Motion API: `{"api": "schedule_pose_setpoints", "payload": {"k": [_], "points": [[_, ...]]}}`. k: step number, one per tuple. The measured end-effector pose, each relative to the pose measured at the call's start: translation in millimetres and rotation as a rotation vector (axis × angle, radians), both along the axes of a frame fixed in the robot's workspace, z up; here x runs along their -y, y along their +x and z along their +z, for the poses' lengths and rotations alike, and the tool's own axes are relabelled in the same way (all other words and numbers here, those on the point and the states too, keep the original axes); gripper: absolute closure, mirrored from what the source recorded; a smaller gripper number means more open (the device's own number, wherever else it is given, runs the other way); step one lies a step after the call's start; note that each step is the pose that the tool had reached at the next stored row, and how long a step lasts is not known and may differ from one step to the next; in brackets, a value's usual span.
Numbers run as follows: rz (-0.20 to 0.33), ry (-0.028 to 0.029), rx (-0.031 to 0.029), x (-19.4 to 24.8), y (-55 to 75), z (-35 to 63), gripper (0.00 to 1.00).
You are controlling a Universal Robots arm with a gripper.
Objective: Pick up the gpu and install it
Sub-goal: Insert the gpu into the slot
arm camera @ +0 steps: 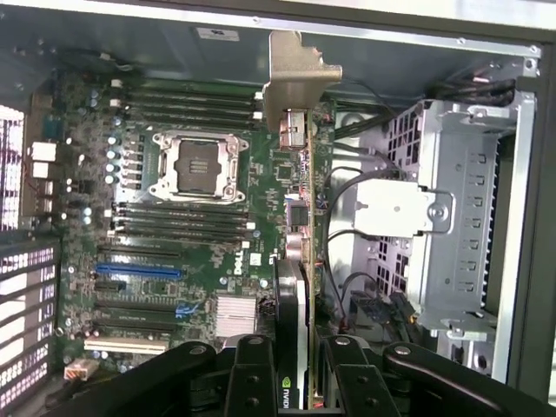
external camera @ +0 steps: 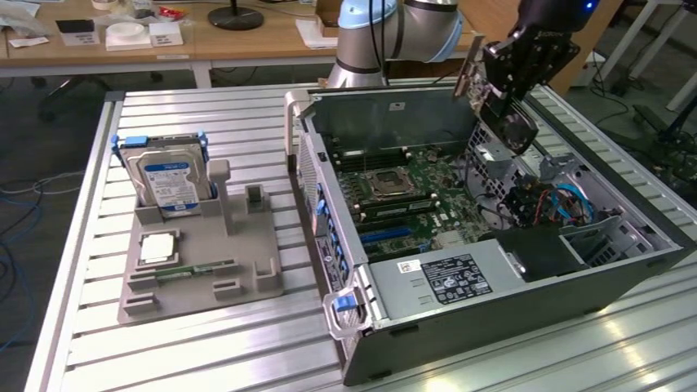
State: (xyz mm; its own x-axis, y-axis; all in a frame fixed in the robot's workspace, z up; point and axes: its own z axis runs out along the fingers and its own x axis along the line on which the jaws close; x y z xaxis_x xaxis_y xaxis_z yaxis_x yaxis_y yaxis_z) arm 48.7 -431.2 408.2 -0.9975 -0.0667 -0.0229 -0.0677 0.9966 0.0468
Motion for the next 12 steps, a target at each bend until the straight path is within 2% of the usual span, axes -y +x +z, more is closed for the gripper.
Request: {"api": "schedule_pose_setpoints", "payload": {"k": [7,12], "points": [[0.080,0.0000,0.0000,0.0,0.0,0.0,0.73],[0.158,0.0000,0.0000,0.0,0.0,0.0,0.73]]}}
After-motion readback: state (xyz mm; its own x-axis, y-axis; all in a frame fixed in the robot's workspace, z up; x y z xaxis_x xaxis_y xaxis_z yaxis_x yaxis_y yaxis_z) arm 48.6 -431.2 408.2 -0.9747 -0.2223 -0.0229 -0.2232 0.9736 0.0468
